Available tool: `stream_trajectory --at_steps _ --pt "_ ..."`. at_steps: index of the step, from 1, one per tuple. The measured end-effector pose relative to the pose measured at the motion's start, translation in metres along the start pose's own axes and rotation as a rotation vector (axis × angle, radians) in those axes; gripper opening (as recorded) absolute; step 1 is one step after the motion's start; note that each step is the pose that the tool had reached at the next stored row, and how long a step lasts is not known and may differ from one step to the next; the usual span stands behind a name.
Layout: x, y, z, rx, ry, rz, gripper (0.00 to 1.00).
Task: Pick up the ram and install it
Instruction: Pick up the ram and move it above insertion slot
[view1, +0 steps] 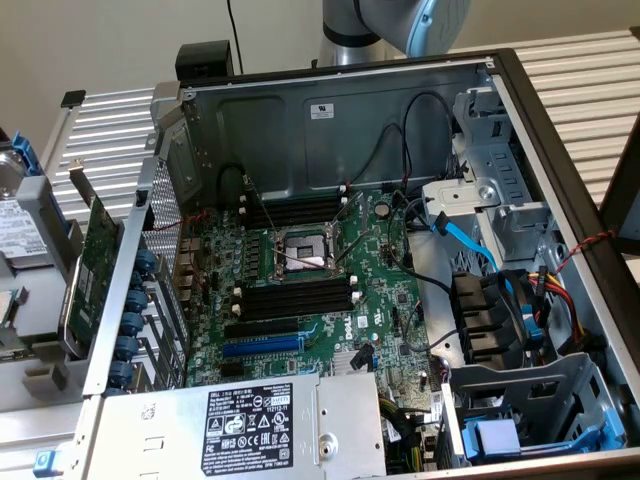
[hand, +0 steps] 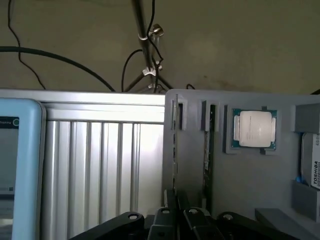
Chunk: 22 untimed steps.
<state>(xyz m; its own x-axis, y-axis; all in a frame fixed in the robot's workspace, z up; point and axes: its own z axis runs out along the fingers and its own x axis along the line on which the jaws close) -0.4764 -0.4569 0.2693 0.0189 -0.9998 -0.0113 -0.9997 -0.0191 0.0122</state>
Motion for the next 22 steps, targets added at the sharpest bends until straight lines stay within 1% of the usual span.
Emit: stream_trajectory --at_steps 4,7,14,17,22 --pt "0.003 -0.0004 -0.0181 0.0001 -0.0001 0.0 0.13" --pt "0.007 -0.0056 -0.032 0.0 0.0 0.0 0.13" --pt "0.019 -0.0263 -0.0643 -0.0005 -0.0004 0.0 0.13" --pt "0.021 -0.0363 -0.077 -0.0002 -0.0026 0.0 0.13" --pt "0.021 -0.0537 -0.0929 -0.0005 -0.0026 0.0 0.13"
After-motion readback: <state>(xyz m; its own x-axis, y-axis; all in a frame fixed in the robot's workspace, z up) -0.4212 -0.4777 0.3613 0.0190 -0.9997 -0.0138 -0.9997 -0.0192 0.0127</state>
